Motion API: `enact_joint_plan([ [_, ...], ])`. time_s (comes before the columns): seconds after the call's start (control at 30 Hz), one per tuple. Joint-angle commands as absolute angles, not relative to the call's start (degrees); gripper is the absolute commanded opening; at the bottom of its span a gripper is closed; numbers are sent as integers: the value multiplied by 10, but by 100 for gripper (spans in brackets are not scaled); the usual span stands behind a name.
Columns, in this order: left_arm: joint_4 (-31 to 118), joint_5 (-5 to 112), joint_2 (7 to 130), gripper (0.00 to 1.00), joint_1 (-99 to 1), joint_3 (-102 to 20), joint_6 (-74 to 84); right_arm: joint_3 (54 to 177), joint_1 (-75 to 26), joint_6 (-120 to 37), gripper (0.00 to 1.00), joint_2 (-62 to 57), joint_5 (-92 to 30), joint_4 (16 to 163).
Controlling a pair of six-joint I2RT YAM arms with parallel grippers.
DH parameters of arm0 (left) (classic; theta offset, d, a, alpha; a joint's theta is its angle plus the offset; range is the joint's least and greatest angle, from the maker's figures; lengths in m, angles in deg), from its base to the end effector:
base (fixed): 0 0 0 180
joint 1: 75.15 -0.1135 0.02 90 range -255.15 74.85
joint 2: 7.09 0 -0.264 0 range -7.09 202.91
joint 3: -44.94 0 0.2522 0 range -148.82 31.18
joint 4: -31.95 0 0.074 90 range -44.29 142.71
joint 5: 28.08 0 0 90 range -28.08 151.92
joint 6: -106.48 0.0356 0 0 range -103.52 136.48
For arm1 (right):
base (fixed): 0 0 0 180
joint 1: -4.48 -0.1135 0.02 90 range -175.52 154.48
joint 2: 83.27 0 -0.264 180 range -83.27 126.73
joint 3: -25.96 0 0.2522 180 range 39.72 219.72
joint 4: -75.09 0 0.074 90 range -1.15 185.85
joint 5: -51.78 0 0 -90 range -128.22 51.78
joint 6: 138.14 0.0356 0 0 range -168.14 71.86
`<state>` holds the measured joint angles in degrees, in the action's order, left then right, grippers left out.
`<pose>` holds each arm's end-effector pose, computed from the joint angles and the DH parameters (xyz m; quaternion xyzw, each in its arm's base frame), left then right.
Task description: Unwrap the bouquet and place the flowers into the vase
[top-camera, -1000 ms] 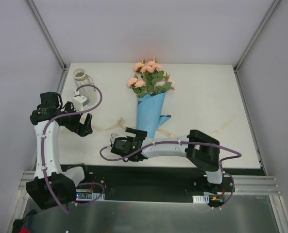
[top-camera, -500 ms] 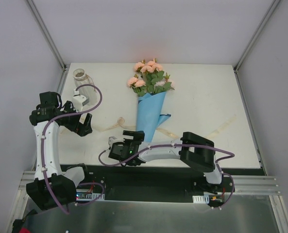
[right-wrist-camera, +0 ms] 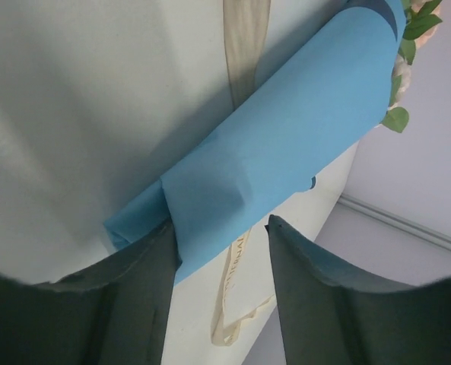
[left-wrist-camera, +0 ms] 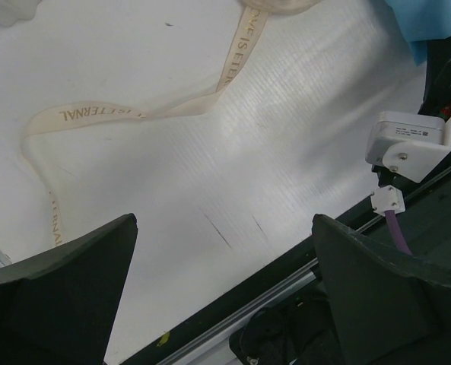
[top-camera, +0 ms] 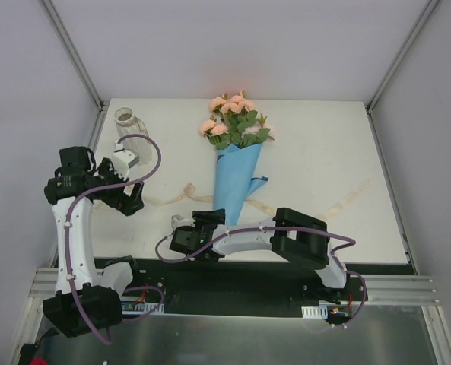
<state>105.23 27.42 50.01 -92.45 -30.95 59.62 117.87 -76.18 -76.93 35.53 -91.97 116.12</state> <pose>0.1734 0.0329 0.3323 0.2915 0.8663 -0.0975 0.3938 0.0945 0.3978 0.1427 -0.6647 0.5763 -0.3243 0.3477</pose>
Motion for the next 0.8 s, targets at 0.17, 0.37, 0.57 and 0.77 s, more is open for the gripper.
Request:
enact_joint_plan([
  [0.17, 1070, 268, 471, 99, -926, -317, 620, 1174, -768, -690, 16, 233, -1022, 1101],
  [0.37, 1070, 268, 478, 99, -925, -344, 608, 1124, -784, -505, 8, 75, -1097, 1119],
  [0.57, 1069, 274, 491, 99, -925, -360, 607, 1055, -787, -117, 9, -69, -1133, 1318],
  [0.77, 1070, 270, 508, 99, -925, -375, 604, 1016, -789, 42, 82, -100, -1080, 1441],
])
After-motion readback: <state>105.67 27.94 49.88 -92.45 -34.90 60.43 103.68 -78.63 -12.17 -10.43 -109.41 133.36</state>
